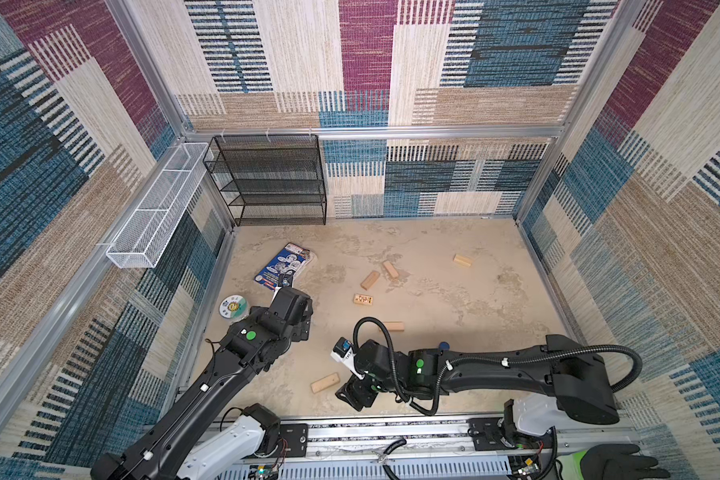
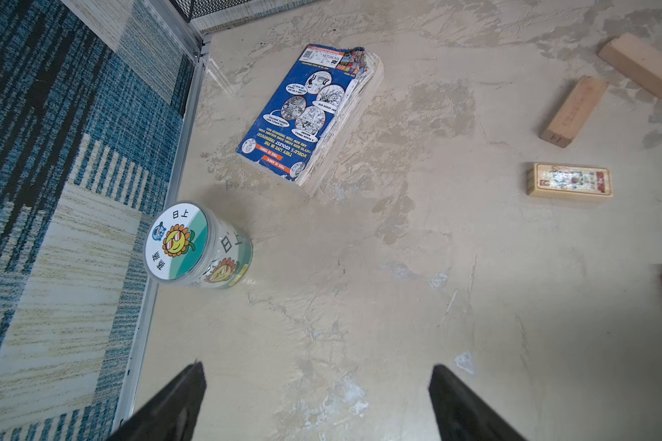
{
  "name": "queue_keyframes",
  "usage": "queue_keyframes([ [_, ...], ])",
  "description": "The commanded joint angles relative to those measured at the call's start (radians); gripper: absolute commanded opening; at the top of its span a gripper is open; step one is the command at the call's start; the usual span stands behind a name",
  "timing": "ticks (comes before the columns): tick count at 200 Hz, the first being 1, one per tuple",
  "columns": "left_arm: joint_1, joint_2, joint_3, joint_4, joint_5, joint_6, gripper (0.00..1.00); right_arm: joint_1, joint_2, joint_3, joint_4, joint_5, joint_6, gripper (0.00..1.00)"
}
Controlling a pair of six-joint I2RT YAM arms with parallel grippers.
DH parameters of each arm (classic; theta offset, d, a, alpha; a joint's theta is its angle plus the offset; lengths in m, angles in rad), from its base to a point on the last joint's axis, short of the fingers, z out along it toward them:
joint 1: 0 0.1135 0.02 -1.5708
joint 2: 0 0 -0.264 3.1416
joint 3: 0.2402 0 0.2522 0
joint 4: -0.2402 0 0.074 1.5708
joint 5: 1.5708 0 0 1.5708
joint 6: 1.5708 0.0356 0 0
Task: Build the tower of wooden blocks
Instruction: 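Move the right gripper over the wooden block lying beside the base rail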
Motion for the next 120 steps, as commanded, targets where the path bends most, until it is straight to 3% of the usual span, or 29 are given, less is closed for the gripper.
queue_keyframes([
  [1,0.002,0.003,0.008,-0.008,-0.008,-0.015,0.96,0.002,0.005,0.002,0.031,-0.072,-0.210,0.75],
  [38,0.005,-0.009,0.007,-0.009,-0.014,-0.014,0.96,0.002,0.070,0.019,0.033,-0.245,-0.491,0.72],
  [60,0.011,-0.015,0.004,-0.008,-0.022,-0.015,0.96,0.002,0.148,0.080,-0.021,-0.319,-0.629,0.64],
  [120,0.019,-0.016,0.005,-0.008,-0.020,-0.015,0.96,0.001,0.339,0.253,-0.108,-0.275,-0.848,0.56],
])
